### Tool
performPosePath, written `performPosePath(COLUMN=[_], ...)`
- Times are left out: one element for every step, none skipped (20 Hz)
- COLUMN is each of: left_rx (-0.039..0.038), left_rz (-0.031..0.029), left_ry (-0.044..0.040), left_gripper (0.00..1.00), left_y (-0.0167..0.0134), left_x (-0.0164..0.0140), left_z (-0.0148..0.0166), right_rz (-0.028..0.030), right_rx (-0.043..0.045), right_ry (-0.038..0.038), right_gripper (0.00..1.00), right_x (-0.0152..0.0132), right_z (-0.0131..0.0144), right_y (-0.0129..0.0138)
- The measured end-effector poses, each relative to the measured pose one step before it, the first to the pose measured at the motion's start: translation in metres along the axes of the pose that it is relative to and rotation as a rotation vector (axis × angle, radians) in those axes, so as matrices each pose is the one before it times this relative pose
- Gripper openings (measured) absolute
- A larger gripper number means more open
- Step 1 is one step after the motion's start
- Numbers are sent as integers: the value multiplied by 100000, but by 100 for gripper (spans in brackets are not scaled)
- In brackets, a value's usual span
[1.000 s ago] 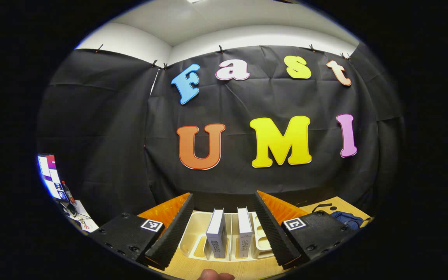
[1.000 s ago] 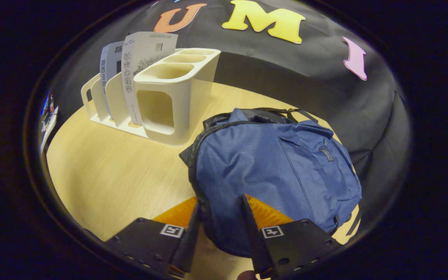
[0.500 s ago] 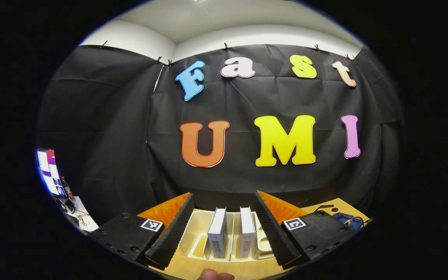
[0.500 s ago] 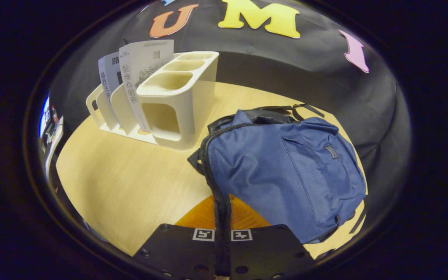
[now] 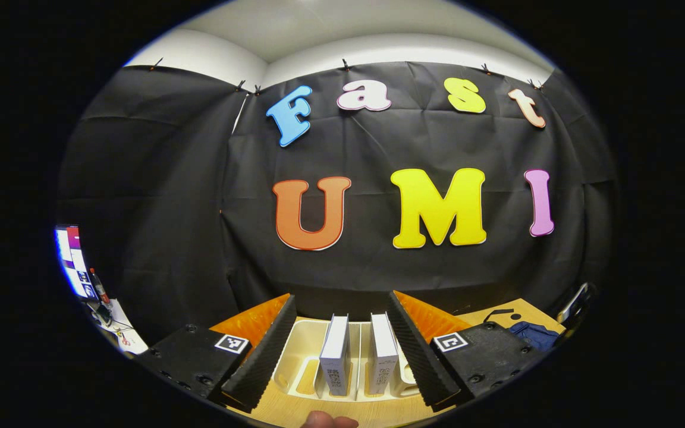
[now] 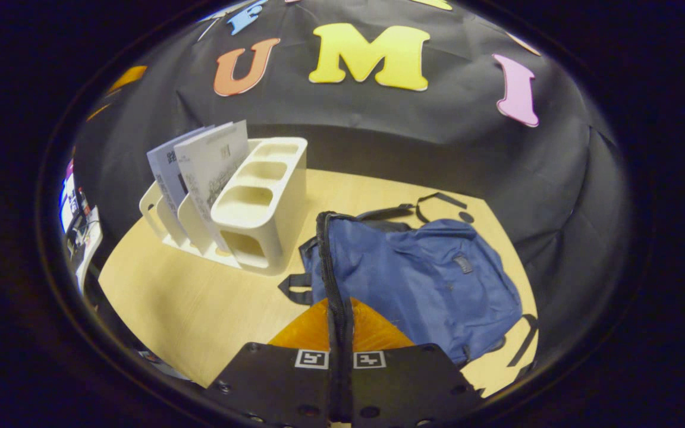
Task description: Open the schoolbag, grab two books from the bookshelf and put them into the schoolbag.
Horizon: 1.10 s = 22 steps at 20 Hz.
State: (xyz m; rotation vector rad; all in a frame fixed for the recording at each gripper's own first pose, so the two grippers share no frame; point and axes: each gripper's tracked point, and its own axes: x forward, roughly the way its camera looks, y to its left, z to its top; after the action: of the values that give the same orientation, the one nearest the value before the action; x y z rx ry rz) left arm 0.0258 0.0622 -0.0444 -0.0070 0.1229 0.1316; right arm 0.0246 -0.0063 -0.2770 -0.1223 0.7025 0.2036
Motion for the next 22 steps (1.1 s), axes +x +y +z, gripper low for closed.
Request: performPosePath(left_rx=[-778,-737,-608,-513,-542,-179,667,866,180,-48,-60,-176,-25,-585,-777,-983,-685,-596,-183,-78,314,-279], left_rz=[-501,-843,-635,-819,-1102,-1537,-450,-1127,-1432,-1226,-440,-589,-990,-906,-1514,-1306,-1126,-1163,-1018,-1255,-1279,-1964], left_ry=[1354,1744,1244,1122,803,1090,1504,2341,2236,2334,1776,1852,2022,2890,2832,3730,3452,3256,3752,4388,4793,5154], left_gripper=[96,96,96,97,96,96,97,97,97,97,97,97,97,97,97,97,97,97,97,97,97,97], left_y=[-16,-184,-233,-247,-215,-296,-94,-141,-213,-171,12,-89,-403,-264,-345,-397,-303,-376,-277,-266,-452,-341], left_x=[334,225,222,259,360,331,387,372,407,255,215,216,458,440,516,526,500,535,650,790,1009,814], left_z=[-448,-389,-311,-114,-106,-9,-193,-433,-402,-193,-135,-129,-249,-217,-180,-290,-218,-116,-138,-247,-353,-446], right_rz=[-1760,-1804,-1662,-1350,-1460,-980,-1196,-1382,-1152,-1093,-1302,-1588,-1504,-1090,-690,-731,-607,-258,-230,-175,-214,-297], right_rx=[712,911,1106,434,344,615,280,439,623,500,152,22,232,835,1178,1571,1699,1761,1318,1159,480,37], right_ry=[-1571,-1374,-1226,-1162,-1074,-489,-297,-465,-321,-236,-608,-668,-488,-242,58,585,550,573,558,154,254,623], right_gripper=[0,3,0,0,0,0,0,0,0,0,0,0,0,0,0,0,0,0,0,0,0,0], right_x=[-694,-753,-538,-456,-323,-289,-229,-85,-181,-125,-65,-77,-44,51,16,99,171,162,244,100,153,136], right_z=[741,827,736,839,595,516,489,456,478,362,437,365,412,191,252,96,90,-73,-151,55,30,-132], right_y=[-1038,-1182,-1171,-1131,-1077,-1021,-1102,-1148,-1079,-1038,-1112,-1203,-1250,-1053,-1085,-1097,-1014,-876,-689,-634,-609,-612])
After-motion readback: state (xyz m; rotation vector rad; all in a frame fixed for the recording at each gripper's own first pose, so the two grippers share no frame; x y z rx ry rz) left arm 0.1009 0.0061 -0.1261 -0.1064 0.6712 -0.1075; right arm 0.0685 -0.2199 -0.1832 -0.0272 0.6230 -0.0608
